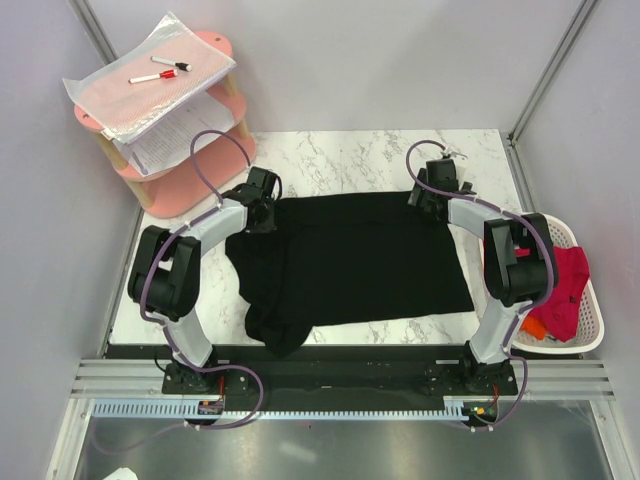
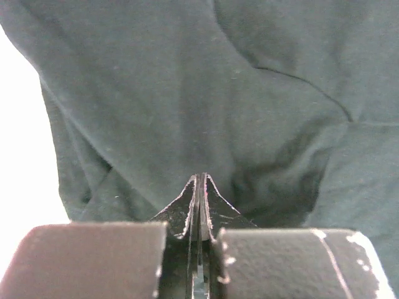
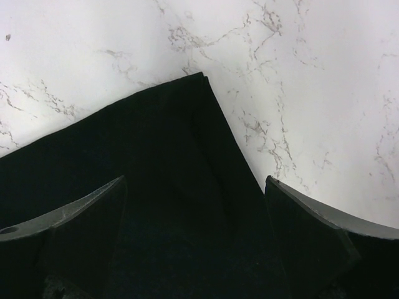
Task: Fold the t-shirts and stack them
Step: Fold the flattened tshirt in 1/3 of the way
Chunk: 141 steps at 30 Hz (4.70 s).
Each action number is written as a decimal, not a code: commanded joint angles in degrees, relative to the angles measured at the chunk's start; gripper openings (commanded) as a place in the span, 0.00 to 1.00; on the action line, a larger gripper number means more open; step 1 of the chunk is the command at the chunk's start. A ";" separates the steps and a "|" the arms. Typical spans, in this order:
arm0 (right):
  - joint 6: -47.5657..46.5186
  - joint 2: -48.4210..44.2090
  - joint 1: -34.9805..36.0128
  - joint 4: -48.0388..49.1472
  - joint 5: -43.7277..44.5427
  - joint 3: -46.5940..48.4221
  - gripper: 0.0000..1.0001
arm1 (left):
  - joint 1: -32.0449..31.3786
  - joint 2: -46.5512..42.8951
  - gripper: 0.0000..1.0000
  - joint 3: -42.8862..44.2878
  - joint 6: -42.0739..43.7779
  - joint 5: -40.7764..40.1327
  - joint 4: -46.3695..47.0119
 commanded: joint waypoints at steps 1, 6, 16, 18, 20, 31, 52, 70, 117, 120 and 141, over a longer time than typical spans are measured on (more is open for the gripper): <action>0.03 1.08 0.10 1.21 -1.55 3.06 0.98 | -0.27 -0.50 0.02 0.55 1.00 5.38 2.82; 0.12 1.52 0.10 1.21 -1.64 3.24 0.98 | -3.16 -1.04 0.02 -3.83 0.47 9.78 3.87; -0.93 -0.24 0.10 1.04 -1.46 3.33 0.98 | -10.20 -4.34 0.02 -9.29 -2.16 11.90 5.01; -1.20 -1.38 0.10 1.48 -1.90 3.07 0.98 | -10.12 -7.87 0.02 -10.08 -2.87 8.57 4.93; -1.64 -2.87 0.19 2.00 -4.27 2.45 0.98 | -9.68 -12.18 0.02 -9.83 -2.69 4.28 4.14; -6.56 -6.05 9.59 0.87 -9.90 1.47 0.00 | -2.38 -11.14 0.02 -5.24 -3.83 -1.38 -4.12; -6.65 15.74 12.32 -3.88 -11.14 17.46 0.00 | -2.73 -8.78 0.02 -17.22 -11.83 0.83 -3.86; -5.24 25.42 7.14 -13.46 -4.54 32.15 0.00 | 8.16 4.85 0.02 5.28 -7.79 -7.35 -11.77; -6.30 14.60 10.82 -16.18 -15.18 20.20 0.00 | -0.36 7.84 0.02 -1.74 -9.37 -0.14 -6.76; -6.21 17.77 10.74 -18.03 -14.03 22.40 0.00 | 1.04 7.76 0.02 -1.04 -9.20 -1.64 -7.90; -6.12 22.70 10.30 -19.35 -8.50 24.95 0.00 | 9.39 10.65 0.02 6.70 -6.91 -11.39 -12.65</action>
